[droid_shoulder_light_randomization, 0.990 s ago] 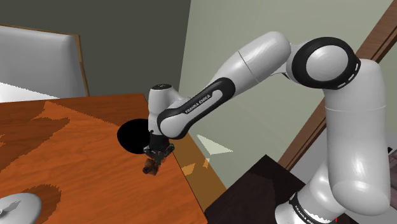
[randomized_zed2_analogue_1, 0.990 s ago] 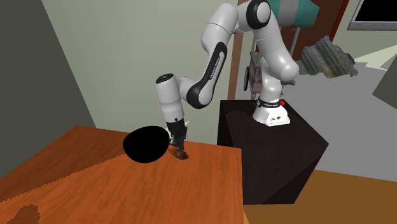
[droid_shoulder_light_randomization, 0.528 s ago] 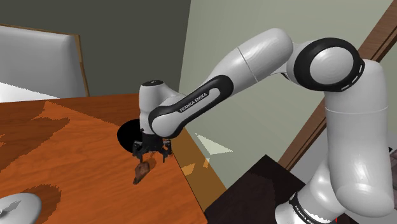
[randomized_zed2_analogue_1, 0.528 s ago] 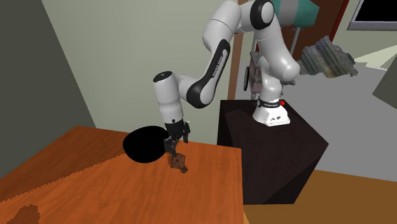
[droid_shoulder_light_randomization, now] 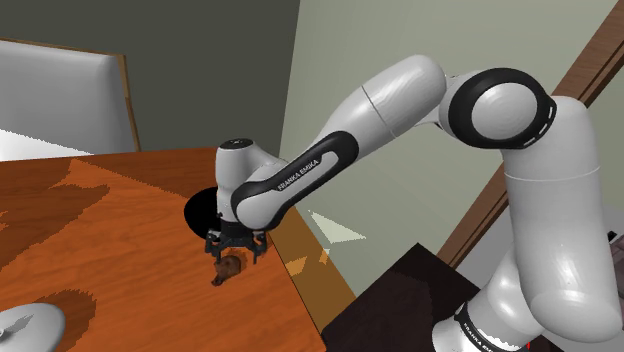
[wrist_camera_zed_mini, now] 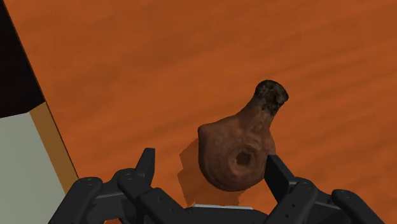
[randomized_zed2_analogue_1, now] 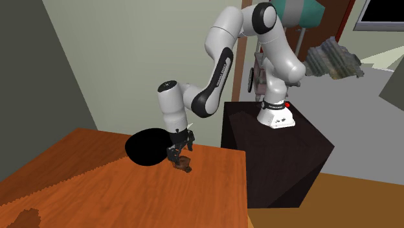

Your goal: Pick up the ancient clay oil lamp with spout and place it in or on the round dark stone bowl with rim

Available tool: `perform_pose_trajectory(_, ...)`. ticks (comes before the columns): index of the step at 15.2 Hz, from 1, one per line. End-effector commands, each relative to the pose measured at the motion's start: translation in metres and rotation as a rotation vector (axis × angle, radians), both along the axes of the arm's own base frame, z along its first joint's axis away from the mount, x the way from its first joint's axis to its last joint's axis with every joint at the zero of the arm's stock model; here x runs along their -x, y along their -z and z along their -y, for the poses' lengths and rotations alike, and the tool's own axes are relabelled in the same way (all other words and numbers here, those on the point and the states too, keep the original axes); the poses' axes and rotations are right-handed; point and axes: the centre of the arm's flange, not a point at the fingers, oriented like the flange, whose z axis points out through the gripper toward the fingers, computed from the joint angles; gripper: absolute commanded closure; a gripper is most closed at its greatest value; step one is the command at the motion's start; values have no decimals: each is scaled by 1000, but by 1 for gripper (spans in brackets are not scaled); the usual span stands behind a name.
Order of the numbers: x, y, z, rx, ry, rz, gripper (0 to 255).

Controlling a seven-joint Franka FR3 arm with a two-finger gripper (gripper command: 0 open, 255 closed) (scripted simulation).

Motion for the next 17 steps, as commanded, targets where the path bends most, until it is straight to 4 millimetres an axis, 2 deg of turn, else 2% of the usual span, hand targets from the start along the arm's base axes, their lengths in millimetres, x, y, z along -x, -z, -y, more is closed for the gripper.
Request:
perform_pose_trajectory(1,2,8,0,5,-1,-10,0)
perform_pose_trajectory(7,2,8,0,5,-1,-10,0)
perform_pose_trajectory(8,2,7,0,5,-1,-10,255)
perform_pose_trajectory(17,2,8,0,5,-1,-10,255)
